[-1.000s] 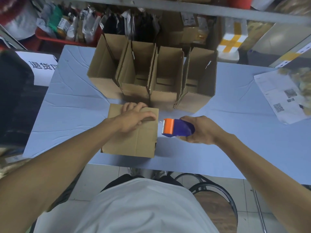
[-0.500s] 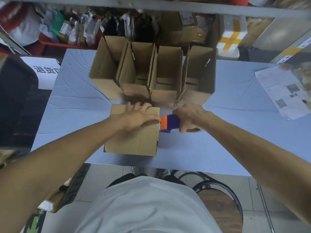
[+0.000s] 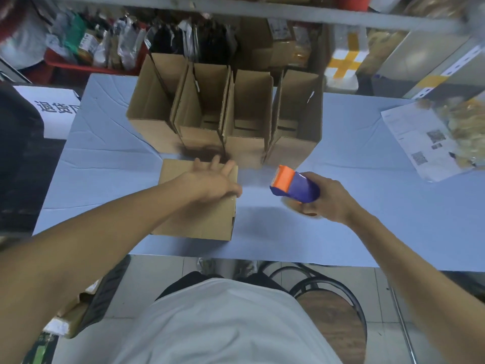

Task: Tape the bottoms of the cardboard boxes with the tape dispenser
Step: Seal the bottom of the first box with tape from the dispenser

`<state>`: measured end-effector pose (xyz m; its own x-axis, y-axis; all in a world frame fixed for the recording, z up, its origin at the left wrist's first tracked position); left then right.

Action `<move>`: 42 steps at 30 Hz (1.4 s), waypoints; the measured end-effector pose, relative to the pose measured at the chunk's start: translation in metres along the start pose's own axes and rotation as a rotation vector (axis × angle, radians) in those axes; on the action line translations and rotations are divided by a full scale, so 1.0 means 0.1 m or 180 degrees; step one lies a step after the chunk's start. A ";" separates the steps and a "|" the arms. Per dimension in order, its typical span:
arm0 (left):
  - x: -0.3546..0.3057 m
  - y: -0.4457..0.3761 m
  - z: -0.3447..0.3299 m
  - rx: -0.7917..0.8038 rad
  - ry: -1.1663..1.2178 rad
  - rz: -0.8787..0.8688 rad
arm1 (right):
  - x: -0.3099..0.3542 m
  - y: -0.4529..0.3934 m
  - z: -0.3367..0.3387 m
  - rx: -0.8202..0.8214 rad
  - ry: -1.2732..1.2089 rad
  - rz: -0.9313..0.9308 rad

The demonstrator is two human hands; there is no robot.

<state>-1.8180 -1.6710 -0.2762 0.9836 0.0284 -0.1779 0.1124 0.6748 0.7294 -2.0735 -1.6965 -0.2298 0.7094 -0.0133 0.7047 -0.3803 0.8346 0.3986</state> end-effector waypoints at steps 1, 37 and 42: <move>-0.09 0.05 0.01 -0.0007 -0.0010 -0.0043 | 0.07 0.05 0.00 -0.0104 -0.0278 0.0112; -0.06 1.06 0.12 -0.1486 0.3371 0.0012 | 0.55 0.17 -0.72 0.0784 -0.0762 0.0564; -0.20 1.20 0.29 -0.1479 0.2308 -0.0441 | 0.53 0.17 -0.78 0.0918 -0.1258 0.0465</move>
<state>-1.8202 -1.6122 -0.1655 0.6154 0.2798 -0.7369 0.0000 0.9349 0.3549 -1.9955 -1.6402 -0.2315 0.3793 -0.1617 0.9110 -0.6465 0.6581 0.3860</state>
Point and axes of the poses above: each hand's wrist, its own y-axis away from the middle knuckle, its own z-axis out of the back of the hand, x = y × z, the point moved 8 cm from there along -y, towards the middle knuckle, and after that the axes turned 3 degrees about -y, right-handed, at the moved point
